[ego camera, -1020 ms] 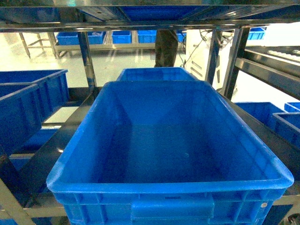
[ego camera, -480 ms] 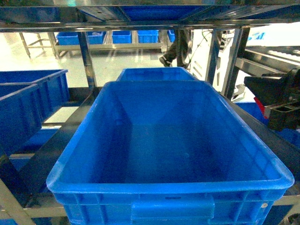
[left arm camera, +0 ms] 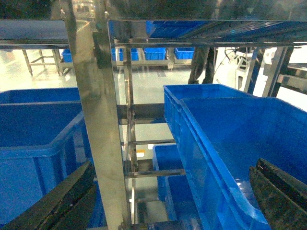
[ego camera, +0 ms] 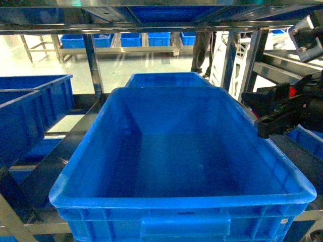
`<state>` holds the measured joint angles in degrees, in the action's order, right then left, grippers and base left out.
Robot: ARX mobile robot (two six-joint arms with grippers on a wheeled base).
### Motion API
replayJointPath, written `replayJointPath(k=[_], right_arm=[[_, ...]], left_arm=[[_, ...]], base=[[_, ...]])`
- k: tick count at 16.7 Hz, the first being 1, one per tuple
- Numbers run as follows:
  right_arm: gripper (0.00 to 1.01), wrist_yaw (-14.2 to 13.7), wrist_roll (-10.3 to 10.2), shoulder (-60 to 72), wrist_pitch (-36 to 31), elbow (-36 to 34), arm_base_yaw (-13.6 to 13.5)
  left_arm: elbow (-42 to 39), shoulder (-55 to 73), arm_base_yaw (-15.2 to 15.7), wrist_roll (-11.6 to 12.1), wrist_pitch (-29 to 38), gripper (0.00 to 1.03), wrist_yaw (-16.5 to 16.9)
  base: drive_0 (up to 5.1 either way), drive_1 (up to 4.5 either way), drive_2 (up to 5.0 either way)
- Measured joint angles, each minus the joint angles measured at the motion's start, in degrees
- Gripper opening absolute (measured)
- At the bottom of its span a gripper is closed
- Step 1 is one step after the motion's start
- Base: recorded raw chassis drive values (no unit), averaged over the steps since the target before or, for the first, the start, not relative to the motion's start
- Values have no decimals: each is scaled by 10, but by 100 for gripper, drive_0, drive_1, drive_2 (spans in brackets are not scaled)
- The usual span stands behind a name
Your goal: Pick red block from blue box to shelf
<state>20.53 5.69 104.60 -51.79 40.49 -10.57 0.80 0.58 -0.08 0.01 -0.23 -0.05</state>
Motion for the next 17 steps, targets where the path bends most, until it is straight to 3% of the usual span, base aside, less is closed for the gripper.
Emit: replayJointPath(k=[4,8,13,15,17], right_arm=[[27,29,57,-36,98,12,-59],[27,10,64,-38,84,12,-80],[74,17,54,-43,81,-2,-80],[98,29,36,-60,67,-20,-73],[98,36,10,-77,52,-46,-79]], left_arm=[[0,0,0,0,0,98,0],[0,0,0,0,0,98,0],[0,0,0,0,0,98,0],[0,0,0,0,0,98,0],[0,0,0,0,0,98,0]], base=[[0,0,0],[0,0,0],[0,0,0],[0,0,0],[0,0,0]])
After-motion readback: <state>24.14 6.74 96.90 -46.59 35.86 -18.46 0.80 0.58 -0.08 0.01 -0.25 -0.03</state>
